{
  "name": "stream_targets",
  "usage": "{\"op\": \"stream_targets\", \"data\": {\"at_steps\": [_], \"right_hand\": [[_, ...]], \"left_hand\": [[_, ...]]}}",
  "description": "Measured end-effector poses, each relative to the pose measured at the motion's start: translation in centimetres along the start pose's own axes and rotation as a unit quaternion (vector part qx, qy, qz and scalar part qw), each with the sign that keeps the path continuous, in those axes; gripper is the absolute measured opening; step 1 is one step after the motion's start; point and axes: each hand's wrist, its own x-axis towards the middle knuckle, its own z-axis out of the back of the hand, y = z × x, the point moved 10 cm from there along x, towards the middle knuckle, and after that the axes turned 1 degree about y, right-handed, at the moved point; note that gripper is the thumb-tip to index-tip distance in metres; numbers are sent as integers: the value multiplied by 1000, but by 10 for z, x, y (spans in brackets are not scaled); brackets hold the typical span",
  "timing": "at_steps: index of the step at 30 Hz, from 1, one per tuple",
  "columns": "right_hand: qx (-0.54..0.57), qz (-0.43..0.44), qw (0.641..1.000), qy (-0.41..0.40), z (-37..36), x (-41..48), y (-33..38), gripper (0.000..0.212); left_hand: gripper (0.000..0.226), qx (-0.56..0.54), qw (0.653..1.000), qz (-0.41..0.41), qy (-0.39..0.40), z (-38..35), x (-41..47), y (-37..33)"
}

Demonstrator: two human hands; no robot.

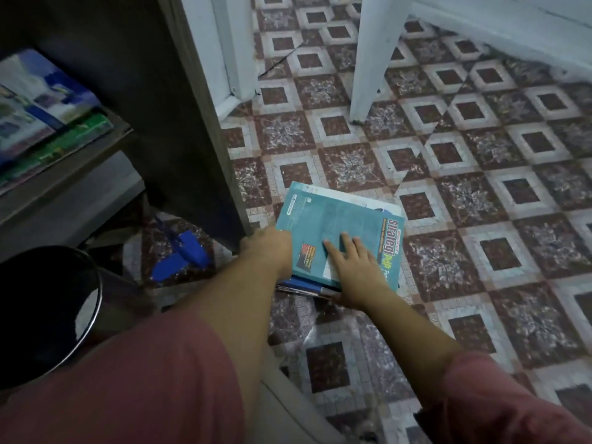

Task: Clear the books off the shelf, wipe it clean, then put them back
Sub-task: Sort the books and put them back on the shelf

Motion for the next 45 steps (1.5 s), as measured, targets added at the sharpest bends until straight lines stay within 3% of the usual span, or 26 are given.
{"op": "stream_targets", "data": {"at_steps": [6,10,13,16,22,26,29,32,39,45], "right_hand": [[29,-8,999,16,4,5,2,93],[71,11,997,34,42,3,-8,54],[17,-13,996,-88,80,1,-21,54],[36,-6,978,-204,92,-3,-19,62],[26,10,993,-113,1,-2,-8,54],[7,6,986,-168,5,-6,-16,68],[-33,18,992,-122,5,-1,-16,90],[-20,10,996,-85,7,6,-13,95],[-28,15,998,-47,23,16,-5,71],[-25,-16,996,-86,38,14,-5,52]], "left_hand": [[58,10,1000,-13,-4,2,11,-6],[60,-15,998,-45,-29,7,13,-17],[76,-14,994,-48,-98,20,15,-23],[92,-1,990,-34,-136,31,16,-22],[66,30,999,-13,-8,1,18,-16],[59,35,999,-9,11,-4,18,-14],[58,43,999,3,24,-10,18,-10],[60,41,999,7,28,-11,18,-9],[59,44,999,4,19,-7,18,-11],[56,33,999,-23,-32,8,16,-18]]}}
